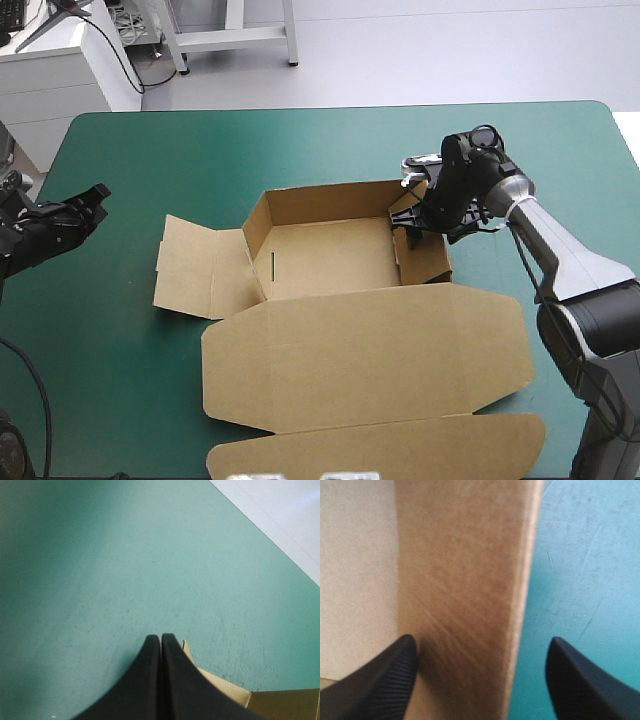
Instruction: Fold the box
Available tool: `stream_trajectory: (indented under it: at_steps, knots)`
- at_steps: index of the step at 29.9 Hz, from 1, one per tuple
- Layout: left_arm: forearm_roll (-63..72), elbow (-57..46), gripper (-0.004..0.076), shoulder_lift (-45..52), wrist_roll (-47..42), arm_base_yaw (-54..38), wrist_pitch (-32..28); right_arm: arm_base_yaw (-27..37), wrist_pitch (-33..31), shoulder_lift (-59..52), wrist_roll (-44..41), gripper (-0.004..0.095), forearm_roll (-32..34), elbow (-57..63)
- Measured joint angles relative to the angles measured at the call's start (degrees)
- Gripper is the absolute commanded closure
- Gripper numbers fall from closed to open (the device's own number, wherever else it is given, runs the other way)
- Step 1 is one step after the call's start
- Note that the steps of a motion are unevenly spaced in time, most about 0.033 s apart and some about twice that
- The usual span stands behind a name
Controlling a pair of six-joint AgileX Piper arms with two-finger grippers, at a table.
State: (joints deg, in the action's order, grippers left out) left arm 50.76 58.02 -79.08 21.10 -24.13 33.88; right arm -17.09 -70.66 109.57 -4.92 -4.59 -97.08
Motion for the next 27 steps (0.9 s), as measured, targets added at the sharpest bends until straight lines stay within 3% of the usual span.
stream_trajectory:
  at_steps: [2,11,20,27]
  knots:
    - [0.0,0.0,0.0732,0.0,0.0,0.0,-0.02,0.0,0.0,0.27,0.43,0.0924,-0.7,0.0]
    - [-0.29,0.0,0.0732,0.0,0.0,0.0,-0.02,0.08,0.62,-1.03,2.78,0.0908,-0.32,0.08]
    - [-0.7,0.0,0.0732,0.0,0.0,0.0,-0.41,0.08,-0.47,-18.81,4.92,0.0908,3.48,0.12]
    - [-0.7,0.0,0.0732,0.0,0.0,0.0,-0.46,0.08,-0.75,-31.13,4.92,0.0927,2.5,0.0]
